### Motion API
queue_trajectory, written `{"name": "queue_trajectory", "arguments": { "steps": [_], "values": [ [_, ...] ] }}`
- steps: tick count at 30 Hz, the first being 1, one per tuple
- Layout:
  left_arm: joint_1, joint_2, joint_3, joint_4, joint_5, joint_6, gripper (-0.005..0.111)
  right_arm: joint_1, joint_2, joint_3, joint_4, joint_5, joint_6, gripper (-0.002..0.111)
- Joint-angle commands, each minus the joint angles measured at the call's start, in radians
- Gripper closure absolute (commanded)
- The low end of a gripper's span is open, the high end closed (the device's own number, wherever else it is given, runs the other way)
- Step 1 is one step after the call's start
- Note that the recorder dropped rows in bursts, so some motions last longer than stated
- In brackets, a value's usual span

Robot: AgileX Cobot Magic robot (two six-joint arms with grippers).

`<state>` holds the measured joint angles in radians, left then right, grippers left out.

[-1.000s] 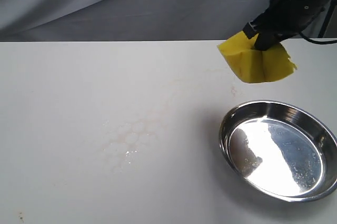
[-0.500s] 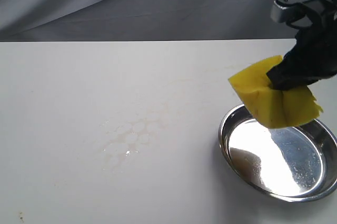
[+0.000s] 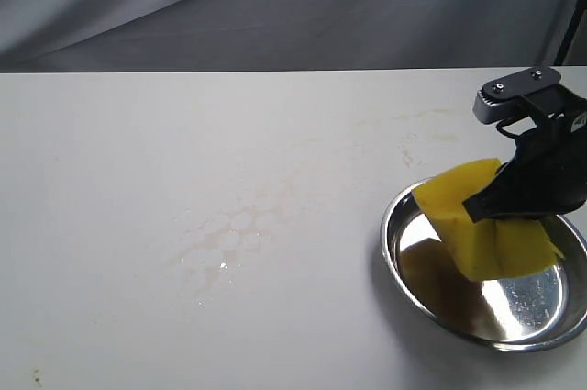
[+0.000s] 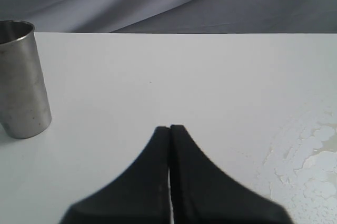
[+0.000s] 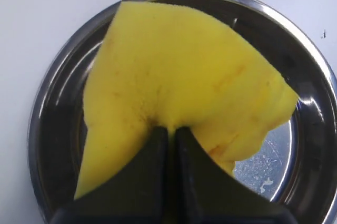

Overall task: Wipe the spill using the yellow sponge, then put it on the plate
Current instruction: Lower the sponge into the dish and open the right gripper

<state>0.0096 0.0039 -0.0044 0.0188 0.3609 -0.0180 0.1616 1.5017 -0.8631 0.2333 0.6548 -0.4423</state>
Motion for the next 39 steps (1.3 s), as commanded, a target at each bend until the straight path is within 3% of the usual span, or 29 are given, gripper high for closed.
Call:
{"name": "queue_trajectory", "arguments": {
  "steps": [1,6,8,10,11,14,17,29,39],
  "values": [
    [-0.001,-0.004,0.004,0.003,-0.013,-0.002,0.107,-0.006,-0.008,0.006,-0.069,-0.026,0.076,0.108],
    [-0.001,-0.004,0.004,0.003,-0.013,-0.002,0.107,-0.006,-0.008,0.006,-0.069,-0.036,0.110,0.107],
    [-0.001,-0.004,0.004,0.003,-0.013,-0.002,0.107,-0.006,-0.008,0.006,-0.069,-0.036,0.110,0.098],
    [-0.001,-0.004,0.004,0.003,-0.013,-0.002,0.107,-0.006,-0.008,0.006,-0.069,-0.036,0.110,0.081],
    [-0.001,-0.004,0.004,0.003,-0.013,-0.002,0.107,-0.006,-0.008,0.006,-0.069,-0.036,0.110,0.066],
    [-0.001,-0.004,0.004,0.003,-0.013,-0.002,0.107,-0.006,-0.008,0.006,-0.069,-0.036,0.110,0.045],
    [-0.001,-0.004,0.004,0.003,-0.013,-0.002,0.107,-0.006,-0.008,0.006,-0.069,-0.039,0.110,0.034],
    [-0.001,-0.004,0.004,0.003,-0.013,-0.002,0.107,-0.006,-0.013,0.006,0.008,-0.193,0.101,0.033],
    [-0.001,-0.004,0.004,0.003,-0.013,-0.002,0.107,-0.006,-0.177,0.006,0.043,-0.256,0.081,0.055]
  ]
}}
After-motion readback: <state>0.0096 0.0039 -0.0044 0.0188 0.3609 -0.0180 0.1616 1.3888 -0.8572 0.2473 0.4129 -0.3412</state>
